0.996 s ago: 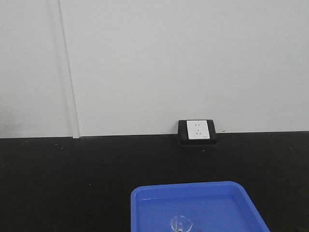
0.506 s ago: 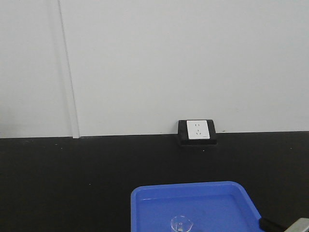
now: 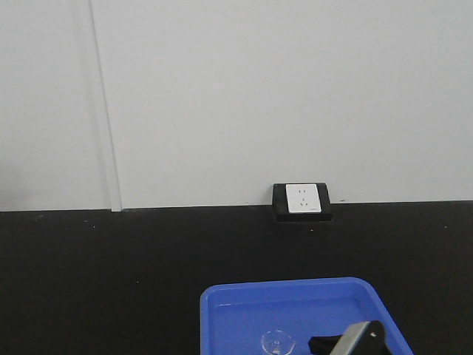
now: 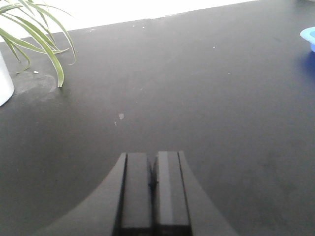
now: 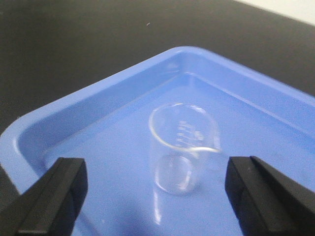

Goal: Move beaker to silver tray on left bench
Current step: 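Lower the right gripper around the glass beaker in the blue tray, then close the right gripper on the beaker and lift it from the tray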

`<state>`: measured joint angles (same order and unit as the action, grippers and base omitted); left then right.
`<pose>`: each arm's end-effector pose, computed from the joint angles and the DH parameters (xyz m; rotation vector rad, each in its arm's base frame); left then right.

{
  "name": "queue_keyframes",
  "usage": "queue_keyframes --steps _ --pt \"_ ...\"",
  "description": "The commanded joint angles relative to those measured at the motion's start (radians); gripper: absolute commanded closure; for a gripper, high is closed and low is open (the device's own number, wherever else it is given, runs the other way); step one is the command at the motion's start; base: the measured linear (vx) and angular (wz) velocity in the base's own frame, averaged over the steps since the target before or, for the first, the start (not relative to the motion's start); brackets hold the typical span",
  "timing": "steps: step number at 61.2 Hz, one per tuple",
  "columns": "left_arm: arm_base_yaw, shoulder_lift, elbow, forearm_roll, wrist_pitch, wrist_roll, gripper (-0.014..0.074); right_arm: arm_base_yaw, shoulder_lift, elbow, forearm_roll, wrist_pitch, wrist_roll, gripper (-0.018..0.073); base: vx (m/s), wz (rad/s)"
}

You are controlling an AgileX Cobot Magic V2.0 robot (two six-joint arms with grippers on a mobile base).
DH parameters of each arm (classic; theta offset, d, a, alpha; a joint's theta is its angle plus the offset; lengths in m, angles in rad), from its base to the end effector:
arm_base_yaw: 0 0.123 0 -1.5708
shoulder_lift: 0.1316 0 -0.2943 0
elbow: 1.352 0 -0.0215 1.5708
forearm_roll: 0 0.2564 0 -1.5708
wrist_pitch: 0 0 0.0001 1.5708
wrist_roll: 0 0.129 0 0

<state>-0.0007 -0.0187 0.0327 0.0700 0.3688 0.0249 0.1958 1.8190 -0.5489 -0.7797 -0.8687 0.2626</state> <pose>0.0851 0.0032 0.1588 0.0674 1.8651 0.0854 0.3027 0.1306 0.1164 -0.8285 1.8315 0.5099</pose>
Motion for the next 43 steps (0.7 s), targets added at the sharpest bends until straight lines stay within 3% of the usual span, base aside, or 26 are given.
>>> queue_keyframes --steps 1,12,31,43 --pt "-0.002 -0.009 0.021 0.002 -0.073 -0.001 0.0595 0.033 0.023 -0.074 0.085 -0.023 -0.010 -0.0066 0.00 0.00" --pt "-0.002 -0.009 0.021 0.002 -0.073 -0.001 0.0595 0.065 0.128 -0.175 0.144 -0.022 -0.019 -0.0057 0.00 0.00" --pt "-0.002 -0.009 0.021 0.002 -0.073 -0.001 0.0595 0.081 0.241 -0.296 0.159 -0.032 -0.018 -0.0027 0.00 0.00" --pt "-0.002 -0.009 0.021 0.002 -0.073 -0.001 0.0595 0.086 0.246 -0.302 0.159 -0.048 -0.015 0.0062 0.00 0.00"
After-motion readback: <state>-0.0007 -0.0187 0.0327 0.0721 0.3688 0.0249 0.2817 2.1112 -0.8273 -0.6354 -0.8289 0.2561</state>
